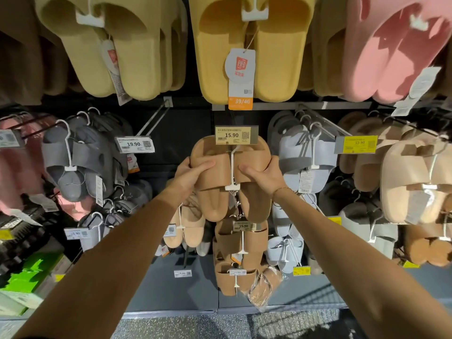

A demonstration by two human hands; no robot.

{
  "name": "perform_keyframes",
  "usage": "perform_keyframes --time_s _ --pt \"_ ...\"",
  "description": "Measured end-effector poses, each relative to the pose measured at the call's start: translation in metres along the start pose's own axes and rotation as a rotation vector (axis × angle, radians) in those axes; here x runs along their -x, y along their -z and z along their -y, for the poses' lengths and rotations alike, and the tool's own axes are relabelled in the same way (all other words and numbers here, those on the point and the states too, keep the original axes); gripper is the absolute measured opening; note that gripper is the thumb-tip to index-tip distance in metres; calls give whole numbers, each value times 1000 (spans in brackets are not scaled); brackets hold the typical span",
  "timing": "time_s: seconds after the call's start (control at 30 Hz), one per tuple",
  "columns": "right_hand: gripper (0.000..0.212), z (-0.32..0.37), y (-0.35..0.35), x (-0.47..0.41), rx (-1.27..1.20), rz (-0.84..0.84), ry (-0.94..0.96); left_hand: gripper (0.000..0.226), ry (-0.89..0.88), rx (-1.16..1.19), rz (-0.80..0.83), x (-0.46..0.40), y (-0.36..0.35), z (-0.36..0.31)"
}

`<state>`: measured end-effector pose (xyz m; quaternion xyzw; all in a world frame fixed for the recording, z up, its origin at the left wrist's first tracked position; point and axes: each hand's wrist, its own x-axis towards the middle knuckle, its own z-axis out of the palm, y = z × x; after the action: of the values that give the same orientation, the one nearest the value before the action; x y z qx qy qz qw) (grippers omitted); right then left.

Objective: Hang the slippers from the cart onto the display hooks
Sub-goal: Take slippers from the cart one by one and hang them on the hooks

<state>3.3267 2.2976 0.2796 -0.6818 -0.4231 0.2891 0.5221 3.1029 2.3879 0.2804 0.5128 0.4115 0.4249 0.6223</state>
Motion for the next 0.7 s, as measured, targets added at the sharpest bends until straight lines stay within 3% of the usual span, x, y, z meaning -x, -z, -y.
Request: perform_keyframes --time_s 0.13,0.33,0.43,0.57,0.7 --pt "90 -3 -4 -13 -16 3 -26 52 -5 -1 -12 -15 -2 6" --pt "96 -4 -8 -49 14 17 -65 61 50 -19 -58 -56 -4 11" --pt "93 -5 -8 -77 43 49 -102 52 48 -23 -41 -85 -3 10" --pt "110 -12 -15 -117 91 73 -102 40 14 -41 -66 -121 -3 11" --pt "83 -11 -22 -139 163 77 -197 31 22 -53 -54 -146 -3 11"
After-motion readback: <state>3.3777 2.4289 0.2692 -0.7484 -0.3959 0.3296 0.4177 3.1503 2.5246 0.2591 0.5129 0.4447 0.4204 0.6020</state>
